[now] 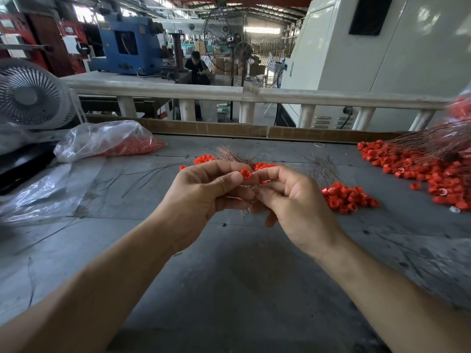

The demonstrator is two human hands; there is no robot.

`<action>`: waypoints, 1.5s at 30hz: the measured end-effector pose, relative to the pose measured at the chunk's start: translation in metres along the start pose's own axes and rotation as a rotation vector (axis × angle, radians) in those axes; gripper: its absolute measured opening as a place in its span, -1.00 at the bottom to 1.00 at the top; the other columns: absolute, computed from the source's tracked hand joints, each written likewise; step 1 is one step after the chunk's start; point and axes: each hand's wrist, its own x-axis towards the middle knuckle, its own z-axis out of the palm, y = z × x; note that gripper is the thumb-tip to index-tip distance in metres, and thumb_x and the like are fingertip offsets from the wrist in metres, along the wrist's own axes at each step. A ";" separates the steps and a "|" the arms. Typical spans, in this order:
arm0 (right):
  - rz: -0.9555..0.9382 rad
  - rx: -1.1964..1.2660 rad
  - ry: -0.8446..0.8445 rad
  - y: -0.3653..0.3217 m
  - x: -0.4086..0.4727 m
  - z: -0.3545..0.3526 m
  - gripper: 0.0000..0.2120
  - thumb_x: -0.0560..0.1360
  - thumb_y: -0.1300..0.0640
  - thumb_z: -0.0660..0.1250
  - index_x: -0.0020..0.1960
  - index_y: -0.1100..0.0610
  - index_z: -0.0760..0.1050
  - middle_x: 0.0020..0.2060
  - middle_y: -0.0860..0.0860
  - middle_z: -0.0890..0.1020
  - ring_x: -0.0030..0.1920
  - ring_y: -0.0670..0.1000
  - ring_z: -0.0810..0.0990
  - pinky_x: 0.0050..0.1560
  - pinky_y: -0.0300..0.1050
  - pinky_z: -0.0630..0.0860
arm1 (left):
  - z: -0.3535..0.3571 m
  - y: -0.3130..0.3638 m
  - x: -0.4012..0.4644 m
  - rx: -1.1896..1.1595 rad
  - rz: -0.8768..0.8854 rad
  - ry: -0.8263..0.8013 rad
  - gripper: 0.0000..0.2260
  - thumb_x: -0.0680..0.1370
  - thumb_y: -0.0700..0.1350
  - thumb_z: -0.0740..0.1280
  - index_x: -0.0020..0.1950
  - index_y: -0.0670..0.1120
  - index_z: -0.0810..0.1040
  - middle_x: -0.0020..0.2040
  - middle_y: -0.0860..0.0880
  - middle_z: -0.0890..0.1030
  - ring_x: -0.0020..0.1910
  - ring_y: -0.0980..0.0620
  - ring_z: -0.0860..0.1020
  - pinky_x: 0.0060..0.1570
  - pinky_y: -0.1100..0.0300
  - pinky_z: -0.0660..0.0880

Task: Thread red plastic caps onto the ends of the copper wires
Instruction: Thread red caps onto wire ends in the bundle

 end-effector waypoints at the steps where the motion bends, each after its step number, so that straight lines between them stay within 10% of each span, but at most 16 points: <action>1: 0.005 0.001 -0.011 0.000 0.000 0.000 -0.86 0.62 0.20 0.35 0.10 -0.01 0.59 -0.16 -0.04 0.75 -0.17 0.01 0.73 -0.33 -0.09 0.54 | 0.000 0.000 0.000 -0.003 -0.007 -0.010 -0.77 0.44 -0.18 0.40 0.06 -0.23 0.64 0.05 -0.28 0.70 -0.16 -0.06 0.70 -0.19 0.16 0.65; 12: -0.006 -0.583 0.293 0.013 0.018 -0.043 -0.88 0.50 0.08 0.48 -0.20 -0.06 0.64 -0.36 -0.20 0.65 -0.27 -0.24 0.60 -0.32 -0.36 0.45 | -0.004 0.002 0.001 -0.052 -0.048 0.048 -0.73 0.41 -0.19 0.44 0.07 -0.26 0.62 0.01 -0.30 0.70 -0.05 -0.14 0.71 -0.10 0.13 0.66; 27: 0.032 -0.905 0.096 0.028 0.021 -0.040 -0.88 0.49 0.08 0.50 -0.03 -0.13 0.64 -0.20 -0.18 0.56 -0.12 -0.06 0.55 -0.12 -0.10 0.48 | -0.005 -0.002 0.001 -0.011 -0.073 0.073 -0.73 0.43 -0.19 0.44 0.09 -0.27 0.61 -0.01 -0.28 0.70 -0.03 -0.17 0.71 -0.07 0.11 0.66; 41: 0.011 -0.581 0.205 0.029 0.023 -0.038 -0.85 0.46 0.09 0.55 -0.22 -0.06 0.61 -0.33 -0.19 0.65 -0.29 -0.21 0.58 -0.29 -0.37 0.41 | -0.003 -0.001 0.000 -0.018 -0.077 0.065 -0.74 0.43 -0.20 0.43 0.08 -0.27 0.60 -0.03 -0.26 0.71 -0.06 -0.15 0.71 -0.11 0.14 0.66; 45: -0.057 -0.302 0.150 0.015 0.017 -0.033 -0.86 0.50 0.16 0.50 -0.17 -0.05 0.65 -0.33 -0.09 0.68 -0.33 -0.14 0.59 -0.19 -0.10 0.58 | -0.002 -0.002 0.000 -0.020 -0.074 0.071 -0.74 0.42 -0.19 0.43 0.07 -0.26 0.61 -0.02 -0.28 0.71 -0.04 -0.17 0.71 -0.09 0.12 0.66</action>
